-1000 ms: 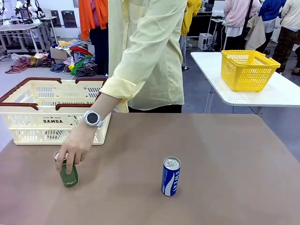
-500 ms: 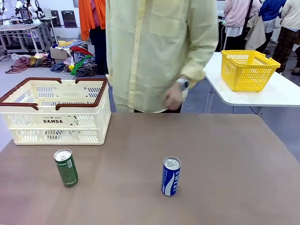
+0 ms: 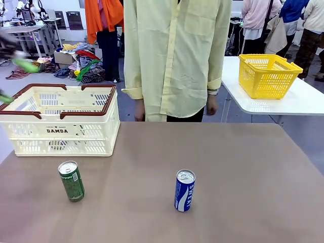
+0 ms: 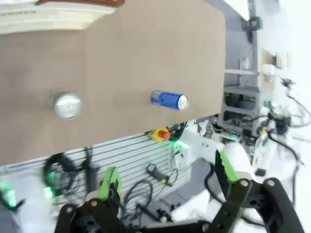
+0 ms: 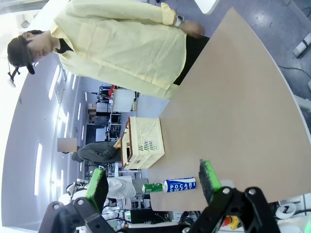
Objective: Place the drinks into the Shopping basket.
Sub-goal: Pick up one drink and place it into the Shopping basket.
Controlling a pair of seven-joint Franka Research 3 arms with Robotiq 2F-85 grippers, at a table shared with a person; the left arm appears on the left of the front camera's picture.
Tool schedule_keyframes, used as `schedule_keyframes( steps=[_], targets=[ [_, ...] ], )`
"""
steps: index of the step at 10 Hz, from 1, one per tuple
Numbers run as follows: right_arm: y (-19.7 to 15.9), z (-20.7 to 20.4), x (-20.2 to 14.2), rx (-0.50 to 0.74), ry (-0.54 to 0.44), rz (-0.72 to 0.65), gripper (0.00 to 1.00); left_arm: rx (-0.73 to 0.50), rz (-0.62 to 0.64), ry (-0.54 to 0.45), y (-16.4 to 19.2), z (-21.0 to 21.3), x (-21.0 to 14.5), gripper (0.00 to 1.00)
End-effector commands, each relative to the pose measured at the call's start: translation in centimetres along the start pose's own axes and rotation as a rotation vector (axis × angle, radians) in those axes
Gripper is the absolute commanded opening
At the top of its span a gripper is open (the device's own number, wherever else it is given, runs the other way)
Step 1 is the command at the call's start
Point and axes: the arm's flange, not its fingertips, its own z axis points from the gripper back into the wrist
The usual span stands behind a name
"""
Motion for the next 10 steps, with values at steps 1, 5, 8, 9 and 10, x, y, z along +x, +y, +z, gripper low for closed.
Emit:
schedule_keyframes(
  steps=[1, 5, 8, 9, 10],
  targets=[
    [0.1, 0.2, 0.0, 0.02, -0.014, 0.026, 1.0, 0.135, 0.089, -0.018, -6.6, -8.2, 1.6, 1.0],
    [0.1, 0.2, 0.0, 0.02, -0.014, 0.026, 1.0, 0.301, -0.054, 0.107, -16.2, -25.0, 1.2, 1.0],
    [0.1, 0.2, 0.0, 0.02, -0.014, 0.026, 1.0, 0.453, -0.001, 0.051, -18.7, -35.7, -1.3, 1.0],
    [0.1, 0.2, 0.0, 0.02, -0.014, 0.026, 1.0, 0.525, -0.05, 0.037, -18.2, -37.8, -3.0, 1.0],
    [0.1, 0.2, 0.0, 0.02, -0.014, 0.026, 1.0, 0.513, -0.08, 0.062, -17.4, -38.7, -4.7, 1.0]
  ],
)
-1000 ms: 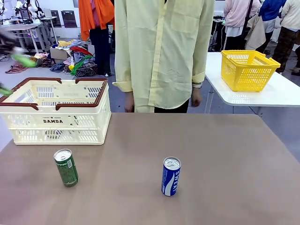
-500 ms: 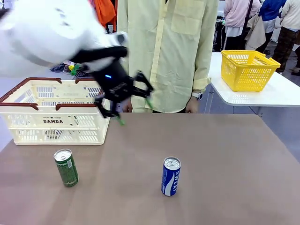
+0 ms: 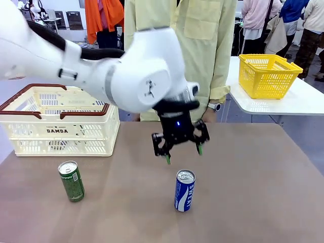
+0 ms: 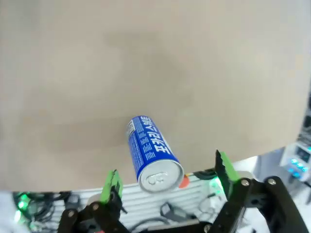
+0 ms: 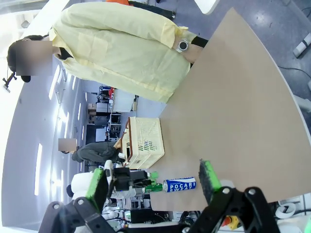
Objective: Place the drinks into the Shopping basket.
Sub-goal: Pick up one drink and place it into the Shopping basket.
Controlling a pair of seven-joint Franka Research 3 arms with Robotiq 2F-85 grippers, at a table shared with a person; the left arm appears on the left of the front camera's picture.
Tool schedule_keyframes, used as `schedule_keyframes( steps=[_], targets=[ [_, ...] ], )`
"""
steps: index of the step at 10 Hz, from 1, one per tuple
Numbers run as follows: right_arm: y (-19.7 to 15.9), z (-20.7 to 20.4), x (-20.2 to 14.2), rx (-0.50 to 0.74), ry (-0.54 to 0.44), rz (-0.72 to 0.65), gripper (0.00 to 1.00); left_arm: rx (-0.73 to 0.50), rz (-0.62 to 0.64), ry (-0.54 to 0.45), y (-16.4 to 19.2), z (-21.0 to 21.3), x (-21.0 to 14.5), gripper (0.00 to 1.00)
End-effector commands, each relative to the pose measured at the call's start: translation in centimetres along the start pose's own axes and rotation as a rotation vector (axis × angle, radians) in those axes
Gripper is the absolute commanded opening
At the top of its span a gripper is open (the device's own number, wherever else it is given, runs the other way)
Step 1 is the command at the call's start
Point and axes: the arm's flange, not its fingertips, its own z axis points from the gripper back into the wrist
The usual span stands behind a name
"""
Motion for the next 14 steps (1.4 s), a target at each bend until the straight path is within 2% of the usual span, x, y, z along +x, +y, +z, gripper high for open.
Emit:
schedule_keyframes(
  steps=[1, 3, 6, 14],
  targets=[
    [0.1, 0.2, 0.0, 0.02, -0.014, 0.026, 1.0, 0.031, 0.002, -0.04, -1.1, -0.9, -1.6, 1.0],
    [0.1, 0.2, 0.0, 0.02, -0.014, 0.026, 1.0, 0.018, -0.042, -0.029, -1.0, -2.3, -3.3, 1.0],
    [0.1, 0.2, 0.0, 0.02, -0.014, 0.026, 1.0, 0.102, -0.035, -0.006, -0.3, -2.8, -2.7, 1.0],
    [0.1, 0.2, 0.0, 0.02, -0.014, 0.026, 1.0, 0.137, -0.073, 0.083, -0.2, -5.8, -1.3, 1.0]
  ],
)
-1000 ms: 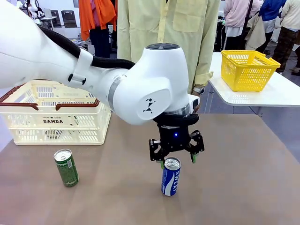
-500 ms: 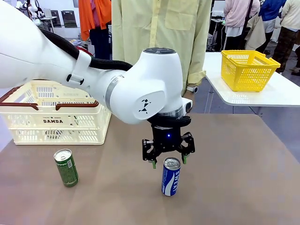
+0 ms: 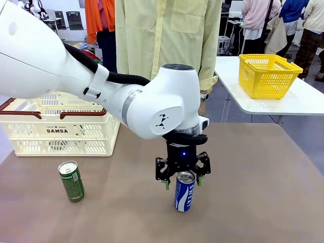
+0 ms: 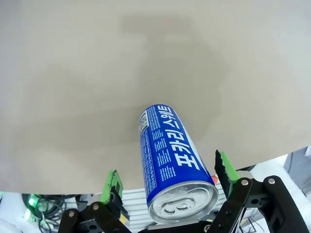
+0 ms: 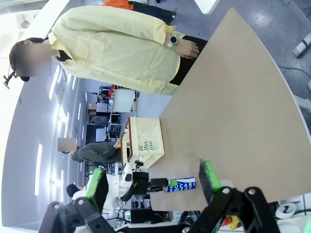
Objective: Place the drinks into the Shopping basket.
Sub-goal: Pick up one drink and place it into the Shopping basket.
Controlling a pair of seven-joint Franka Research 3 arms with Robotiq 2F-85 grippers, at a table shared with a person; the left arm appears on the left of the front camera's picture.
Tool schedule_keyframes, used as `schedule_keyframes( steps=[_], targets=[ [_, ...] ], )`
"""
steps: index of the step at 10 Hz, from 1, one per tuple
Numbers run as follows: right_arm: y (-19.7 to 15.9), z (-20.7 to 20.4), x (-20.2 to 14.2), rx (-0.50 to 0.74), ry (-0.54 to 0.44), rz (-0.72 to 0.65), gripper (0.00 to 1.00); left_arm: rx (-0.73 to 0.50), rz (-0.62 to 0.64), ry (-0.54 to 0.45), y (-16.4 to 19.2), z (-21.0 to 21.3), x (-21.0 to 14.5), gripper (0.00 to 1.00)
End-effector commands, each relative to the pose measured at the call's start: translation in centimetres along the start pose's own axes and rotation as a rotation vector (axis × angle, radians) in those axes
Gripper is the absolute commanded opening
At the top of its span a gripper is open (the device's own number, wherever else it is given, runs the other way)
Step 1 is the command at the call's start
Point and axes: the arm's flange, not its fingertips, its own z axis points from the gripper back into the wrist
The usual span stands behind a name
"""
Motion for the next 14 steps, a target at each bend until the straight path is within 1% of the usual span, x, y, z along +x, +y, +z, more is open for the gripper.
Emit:
schedule_keyframes(
  steps=[1, 2, 3, 8, 9, 10, 11, 12, 13, 14],
  targets=[
    [0.1, 0.2, 0.0, 0.02, -0.014, 0.026, 1.0, 0.035, -0.034, 0.018, -0.4, 0.2, 0.4, 1.0],
    [0.1, 0.2, 0.0, 0.02, -0.014, 0.026, 1.0, 0.044, -0.045, 0.018, -0.4, 0.0, 0.5, 0.52],
    [0.1, 0.2, 0.0, 0.02, -0.014, 0.026, 1.0, 0.042, -0.05, 0.021, -0.4, 0.1, 0.5, 0.0],
    [0.1, 0.2, 0.0, 0.02, -0.014, 0.026, 1.0, 0.021, -0.064, 0.036, -0.3, -0.1, 0.5, 0.0],
    [0.1, 0.2, 0.0, 0.02, -0.014, 0.026, 1.0, 0.015, -0.058, 0.029, -0.1, 0.3, 0.5, 0.0],
    [0.1, 0.2, 0.0, 0.02, -0.014, 0.026, 1.0, 0.007, -0.041, 0.01, 0.8, 1.8, 0.9, 0.0],
    [0.1, 0.2, 0.0, 0.02, -0.014, 0.026, 1.0, 0.015, -0.058, 0.02, 3.1, 6.1, 2.1, 0.0],
    [0.1, 0.2, 0.0, 0.02, -0.014, 0.026, 1.0, 0.028, -0.108, 0.054, 5.7, 11.1, 3.4, 0.0],
    [0.1, 0.2, 0.0, 0.02, -0.014, 0.026, 1.0, 0.059, -0.186, 0.107, 8.0, 16.5, 4.7, 0.0],
    [0.1, 0.2, 0.0, 0.02, -0.014, 0.026, 1.0, 0.065, -0.249, 0.064, 10.3, 22.1, 5.6, 0.0]
  ],
)
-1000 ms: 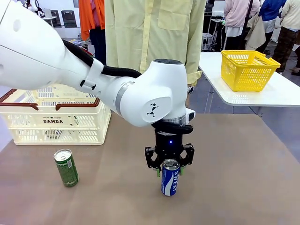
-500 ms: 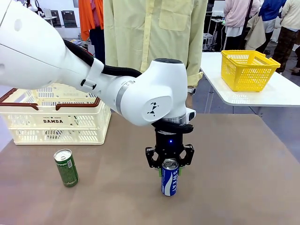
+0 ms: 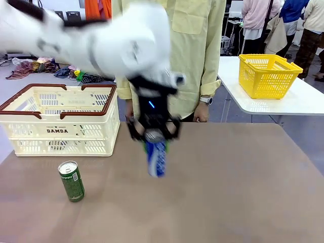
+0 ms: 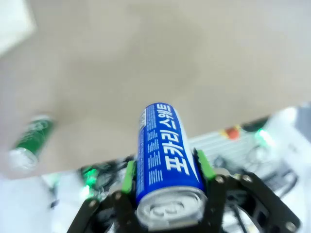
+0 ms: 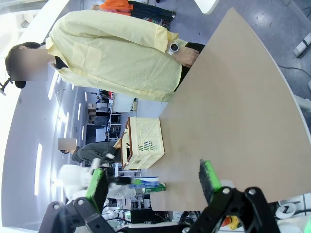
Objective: Place the drinks into the Shopping basket.
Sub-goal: Pick up one drink and place it into the Shopping basket.
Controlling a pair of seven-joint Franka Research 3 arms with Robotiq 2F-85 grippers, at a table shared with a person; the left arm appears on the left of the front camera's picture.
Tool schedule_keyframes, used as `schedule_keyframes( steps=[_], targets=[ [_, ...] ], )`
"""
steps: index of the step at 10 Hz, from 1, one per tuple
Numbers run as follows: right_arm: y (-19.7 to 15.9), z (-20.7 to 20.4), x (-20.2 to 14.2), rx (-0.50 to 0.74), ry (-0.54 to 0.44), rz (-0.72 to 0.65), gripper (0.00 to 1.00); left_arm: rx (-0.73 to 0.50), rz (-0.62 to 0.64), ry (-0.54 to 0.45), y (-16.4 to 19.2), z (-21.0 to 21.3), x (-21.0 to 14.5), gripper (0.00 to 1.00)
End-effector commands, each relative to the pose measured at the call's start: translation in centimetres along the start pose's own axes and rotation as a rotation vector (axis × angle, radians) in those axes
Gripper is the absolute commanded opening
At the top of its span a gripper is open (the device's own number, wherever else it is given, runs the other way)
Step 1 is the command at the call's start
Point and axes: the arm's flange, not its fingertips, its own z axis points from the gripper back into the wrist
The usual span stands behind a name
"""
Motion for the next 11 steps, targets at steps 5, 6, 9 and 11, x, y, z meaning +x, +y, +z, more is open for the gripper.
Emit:
schedule_keyframes(
  steps=[5, 6, 9, 11],
  targets=[
    [0.2, 0.2, 0.0, 0.02, -0.013, 0.026, 1.0, -0.002, 0.344, -0.388, 19.4, 15.8, 5.2, 0.0],
    [0.2, 0.2, 0.0, 0.02, -0.013, 0.026, 1.0, 0.01, 0.413, -0.395, 21.4, 15.1, 6.8, 0.0],
    [0.2, 0.2, 0.0, 0.02, -0.013, 0.026, 1.0, 0.001, 0.543, -0.352, 26.9, 11.1, 13.6, 0.0],
    [0.2, 0.2, 0.0, 0.02, -0.013, 0.026, 1.0, -0.03, 0.543, -0.288, 28.8, 7.4, 17.3, 0.0]
  ],
)
